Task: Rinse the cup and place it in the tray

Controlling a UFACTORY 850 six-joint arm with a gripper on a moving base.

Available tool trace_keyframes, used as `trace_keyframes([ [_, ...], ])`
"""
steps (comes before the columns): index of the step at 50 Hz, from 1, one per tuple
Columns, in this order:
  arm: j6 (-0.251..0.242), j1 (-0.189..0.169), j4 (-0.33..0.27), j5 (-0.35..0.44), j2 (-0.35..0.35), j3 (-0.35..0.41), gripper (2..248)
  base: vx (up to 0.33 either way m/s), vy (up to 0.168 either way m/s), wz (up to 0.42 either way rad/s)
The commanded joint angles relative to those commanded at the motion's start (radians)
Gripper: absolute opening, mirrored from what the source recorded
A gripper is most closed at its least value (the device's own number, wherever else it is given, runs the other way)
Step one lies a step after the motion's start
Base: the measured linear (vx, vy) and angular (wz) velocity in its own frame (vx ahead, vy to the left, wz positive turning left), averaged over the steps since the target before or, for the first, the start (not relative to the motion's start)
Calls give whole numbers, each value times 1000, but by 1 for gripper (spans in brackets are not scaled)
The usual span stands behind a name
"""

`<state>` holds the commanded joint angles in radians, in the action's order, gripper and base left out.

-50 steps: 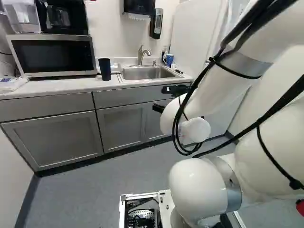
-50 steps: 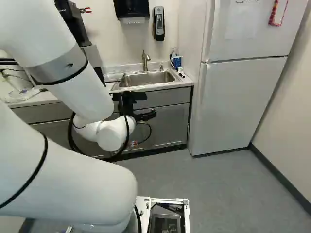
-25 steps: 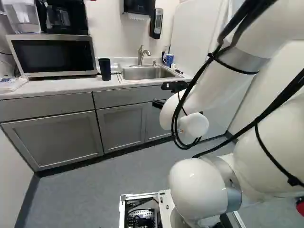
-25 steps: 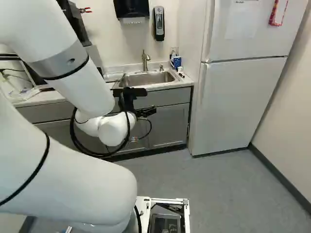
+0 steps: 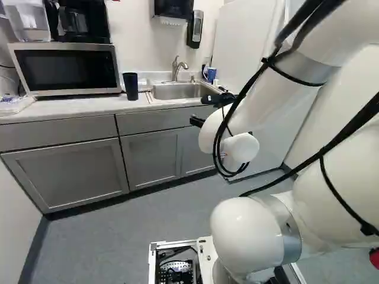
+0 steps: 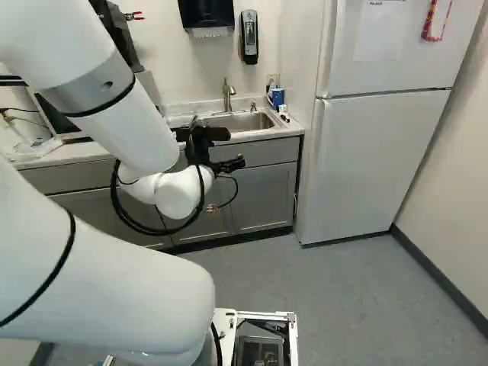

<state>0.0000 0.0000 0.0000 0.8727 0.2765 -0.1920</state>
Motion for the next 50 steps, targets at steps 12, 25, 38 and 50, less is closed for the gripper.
trace_keyframes([
  [12, 0, 0, 0, 0, 2, -27, 247, 0, 0, 0],
  [25, 0, 0, 0, 0, 2, -59, 247, 0, 0, 0],
  [38, 0, 0, 0, 0, 0, -92, 247, 0, 0, 0],
  [50, 0, 0, 0, -11, -4, -123, 247, 0, 0, 0],
])
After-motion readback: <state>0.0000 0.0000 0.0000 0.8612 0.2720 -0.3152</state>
